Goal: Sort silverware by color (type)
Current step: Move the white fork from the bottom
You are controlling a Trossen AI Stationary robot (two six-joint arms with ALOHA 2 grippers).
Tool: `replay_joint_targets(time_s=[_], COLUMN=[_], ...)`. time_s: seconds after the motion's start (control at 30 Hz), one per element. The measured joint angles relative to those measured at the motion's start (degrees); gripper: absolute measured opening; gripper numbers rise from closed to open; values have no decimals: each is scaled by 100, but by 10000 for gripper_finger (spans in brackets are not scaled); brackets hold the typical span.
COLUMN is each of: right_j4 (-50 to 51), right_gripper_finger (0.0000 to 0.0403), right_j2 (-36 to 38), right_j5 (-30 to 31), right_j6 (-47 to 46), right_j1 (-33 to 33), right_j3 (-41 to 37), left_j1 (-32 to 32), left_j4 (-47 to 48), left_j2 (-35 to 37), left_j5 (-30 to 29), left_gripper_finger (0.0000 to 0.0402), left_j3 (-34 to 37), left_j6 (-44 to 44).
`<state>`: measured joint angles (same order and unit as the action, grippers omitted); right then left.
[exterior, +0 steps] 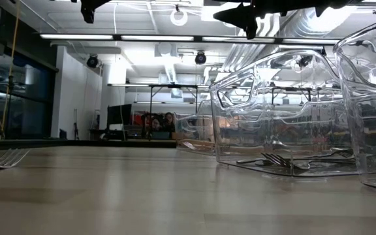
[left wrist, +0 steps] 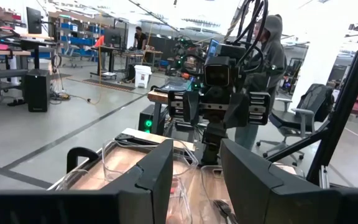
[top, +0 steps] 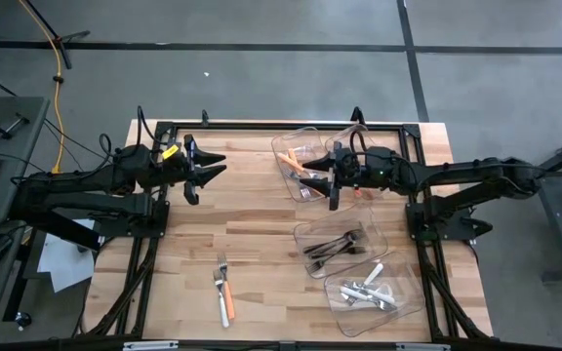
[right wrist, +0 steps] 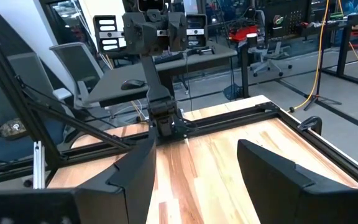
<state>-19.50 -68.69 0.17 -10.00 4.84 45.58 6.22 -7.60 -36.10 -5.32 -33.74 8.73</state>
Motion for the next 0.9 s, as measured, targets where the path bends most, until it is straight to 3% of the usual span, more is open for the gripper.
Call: replay_joint_targets(time_s=[0.9], right_j4=[121], right_gripper_finger=[210], right_j2=[-4], right_j5=[-40], right_j6=[1], right_j1=[0], right_j3=[0], left_j1=[0], left_j4=[46], left_j2=[0], left_j5=[0], left_gripper_finger=[122], left_j3=[2], left_j6=[7])
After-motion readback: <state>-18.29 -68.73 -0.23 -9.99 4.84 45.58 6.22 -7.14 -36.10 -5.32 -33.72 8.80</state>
